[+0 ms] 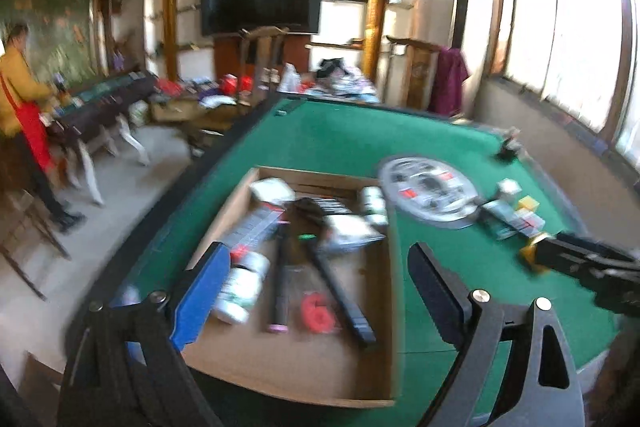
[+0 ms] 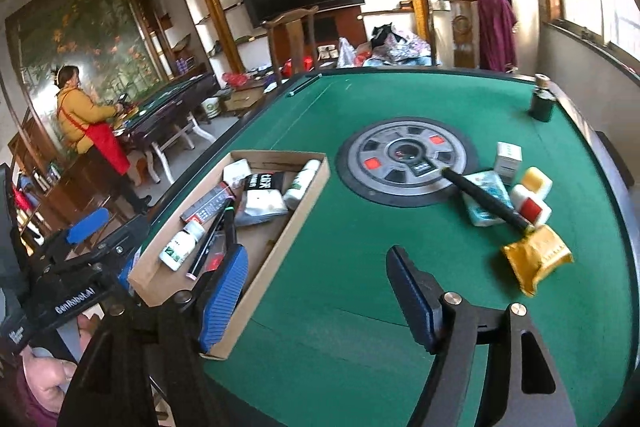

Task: Organize objects
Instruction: 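Raise both open tools and move them back toward the pile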

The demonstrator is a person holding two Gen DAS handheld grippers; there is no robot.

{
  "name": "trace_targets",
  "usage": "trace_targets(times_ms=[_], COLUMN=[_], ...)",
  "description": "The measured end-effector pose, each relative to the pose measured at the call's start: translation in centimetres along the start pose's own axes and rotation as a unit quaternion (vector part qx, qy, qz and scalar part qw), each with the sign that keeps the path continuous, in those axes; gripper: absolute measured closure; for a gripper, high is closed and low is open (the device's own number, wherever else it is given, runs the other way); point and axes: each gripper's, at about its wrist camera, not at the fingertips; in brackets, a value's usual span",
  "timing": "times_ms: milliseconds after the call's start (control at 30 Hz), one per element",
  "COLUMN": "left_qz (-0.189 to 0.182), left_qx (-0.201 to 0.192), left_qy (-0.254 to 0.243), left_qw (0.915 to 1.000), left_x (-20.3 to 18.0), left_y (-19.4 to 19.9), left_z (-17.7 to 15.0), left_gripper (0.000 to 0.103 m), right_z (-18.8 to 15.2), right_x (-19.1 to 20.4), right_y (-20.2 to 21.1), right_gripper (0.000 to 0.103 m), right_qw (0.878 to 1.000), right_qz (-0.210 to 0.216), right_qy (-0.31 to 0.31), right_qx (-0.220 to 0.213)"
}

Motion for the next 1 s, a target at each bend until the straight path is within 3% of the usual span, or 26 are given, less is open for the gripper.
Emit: trace_targets(times_ms=[200, 333, 400, 433, 500, 633, 700, 800, 867, 933, 1000], left_qz=[-0.160, -0.262, -0.298, -0.306, -0.303, -0.213, -0.176, -0.134, -0.130, -0.145, -0.160], left_qx=[0.005, 0.022, 0.047, 0.055, 0.058, -0.018, -0.048, -0.079, -0.081, -0.072, -0.058], left_qy=[0.059, 0.104, 0.138, 0.142, 0.128, 0.031, -0.002, -0.050, -0.071, -0.075, -0.062], left_qw=[0.9853, 0.9593, 0.9432, 0.9396, 0.9425, 0.9763, 0.9831, 0.9866, 0.9856, 0.9840, 0.9835], left_x=[-1.6, -3.1, -3.9, -4.4, -6.0, -9.3, -10.4, -12.1, -12.4, -11.8, -10.4], left_y=[3.5, 6.3, 7.3, 7.6, 8.7, 12.8, 13.6, 12.8, 11.3, 8.9, 6.7], left_z=[3.9, 9.2, 12.6, 14.0, 17.1, 22.6, 24.3, 26.3, 26.6, 25.8, 24.2], left_gripper=[0.013, 0.012, 0.011, 0.010, 0.010, 0.005, 0.002, 0.000, 0.000, 0.000, 0.000], right_z=[4.5, 9.3, 12.3, 13.6, 16.6, 22.8, 25.9, 29.6, 31.2, 32.2, 31.9], right_x=[-2.0, -2.9, -3.6, -3.7, -3.7, -3.6, -3.8, -4.5, -4.6, -5.1, -5.9], right_y=[5.2, 10.3, 13.0, 14.1, 16.4, 21.6, 24.0, 26.3, 26.3, 25.1, 22.9], right_gripper=[0.027, 0.027, 0.026, 0.026, 0.026, 0.024, 0.020, 0.013, 0.009, 0.006, 0.005], right_qw=[1.000, 0.996, 0.990, 0.989, 0.992, 0.998, 0.996, 0.980, 0.965, 0.959, 0.962], right_qz=[0.004, 0.080, 0.123, 0.126, 0.105, 0.005, -0.068, -0.189, -0.255, -0.277, -0.267], right_qy=[-0.009, -0.037, -0.067, -0.073, -0.074, -0.054, -0.038, -0.032, -0.016, -0.007, -0.014], right_qx=[-0.016, -0.016, -0.010, -0.006, -0.002, -0.021, -0.036, -0.053, -0.054, -0.053, -0.053])
Point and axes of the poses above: each gripper's, at about its wrist camera, not at the fingertips, and y roughly against the way its jaws point, x to its left, z to its top, and after that the axes turned 4 degrees about y, right-handed
